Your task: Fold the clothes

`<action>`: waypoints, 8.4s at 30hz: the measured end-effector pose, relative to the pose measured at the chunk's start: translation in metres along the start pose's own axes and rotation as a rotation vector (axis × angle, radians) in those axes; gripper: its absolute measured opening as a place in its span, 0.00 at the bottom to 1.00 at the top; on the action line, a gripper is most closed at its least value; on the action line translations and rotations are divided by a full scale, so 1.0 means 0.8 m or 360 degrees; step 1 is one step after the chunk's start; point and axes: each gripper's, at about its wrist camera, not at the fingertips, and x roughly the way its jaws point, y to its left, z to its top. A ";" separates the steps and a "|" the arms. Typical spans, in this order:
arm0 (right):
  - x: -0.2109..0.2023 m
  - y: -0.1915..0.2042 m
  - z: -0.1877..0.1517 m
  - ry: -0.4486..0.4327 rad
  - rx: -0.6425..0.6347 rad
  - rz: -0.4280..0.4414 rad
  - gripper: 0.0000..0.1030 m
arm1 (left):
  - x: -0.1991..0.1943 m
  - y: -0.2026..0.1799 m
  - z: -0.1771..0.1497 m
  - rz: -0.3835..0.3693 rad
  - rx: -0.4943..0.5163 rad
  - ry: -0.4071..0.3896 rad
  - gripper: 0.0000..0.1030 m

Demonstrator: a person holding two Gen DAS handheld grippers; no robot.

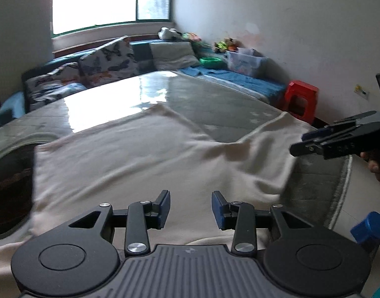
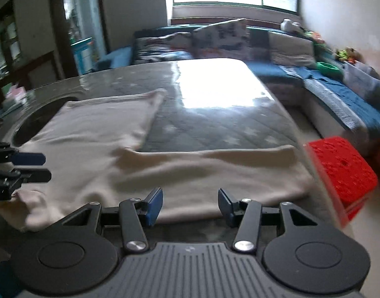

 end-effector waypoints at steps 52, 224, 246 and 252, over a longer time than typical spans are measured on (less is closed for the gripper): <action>0.007 -0.131 0.024 -0.0281 0.0491 -0.0264 0.01 | 0.040 -0.036 0.010 -0.0097 0.0082 0.0051 0.43; 0.022 0.108 0.039 -0.0036 -0.0308 0.0455 0.48 | -0.094 0.057 0.014 0.0083 -0.0271 -0.0264 0.34; 0.070 0.208 0.041 0.0234 -0.0469 0.0722 0.10 | -0.136 0.139 -0.111 0.0509 -0.0372 -0.0059 0.52; 0.041 0.206 0.055 0.0096 -0.0503 0.0670 0.04 | -0.128 0.139 -0.116 0.0505 -0.0368 -0.0035 0.52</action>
